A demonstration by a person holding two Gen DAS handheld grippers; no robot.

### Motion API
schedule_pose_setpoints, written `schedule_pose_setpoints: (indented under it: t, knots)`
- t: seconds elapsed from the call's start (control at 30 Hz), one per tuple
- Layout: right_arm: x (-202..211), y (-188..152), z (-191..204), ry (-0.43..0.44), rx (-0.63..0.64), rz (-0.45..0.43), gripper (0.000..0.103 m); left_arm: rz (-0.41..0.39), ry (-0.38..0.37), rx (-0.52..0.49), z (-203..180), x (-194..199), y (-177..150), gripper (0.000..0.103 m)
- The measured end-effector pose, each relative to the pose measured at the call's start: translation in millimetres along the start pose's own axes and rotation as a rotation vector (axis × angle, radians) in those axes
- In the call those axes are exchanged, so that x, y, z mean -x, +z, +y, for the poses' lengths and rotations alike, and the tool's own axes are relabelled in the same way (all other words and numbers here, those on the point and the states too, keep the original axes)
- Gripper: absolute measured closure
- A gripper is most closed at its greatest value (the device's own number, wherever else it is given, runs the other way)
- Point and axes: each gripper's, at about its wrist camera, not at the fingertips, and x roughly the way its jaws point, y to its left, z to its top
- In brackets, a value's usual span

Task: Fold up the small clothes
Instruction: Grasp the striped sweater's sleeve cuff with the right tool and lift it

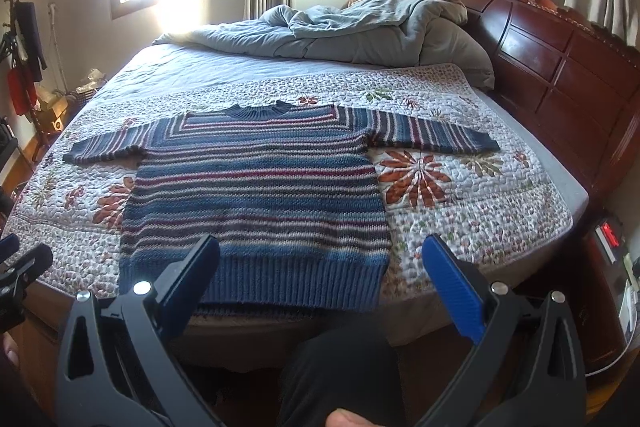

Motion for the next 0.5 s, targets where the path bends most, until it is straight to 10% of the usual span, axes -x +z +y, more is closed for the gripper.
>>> schedule_pose_setpoints:
  t: [0.1, 0.4, 0.5]
  knots:
    - [-16, 3, -17, 0.153, -0.001, -0.076, 0.002, -0.001, -0.115, -0.035, -2, -21, 7, 0.004]
    - [-171, 47, -181, 0.2, -0.314, 0.078, 0.004, 0.028, -0.218, -0.116, -28, -123, 59, 0.004]
    - [-229, 53, -248, 0.237, -0.485, 0.162, 0.052, 0.039, -0.251, -0.12, -39, -154, 77, 0.004]
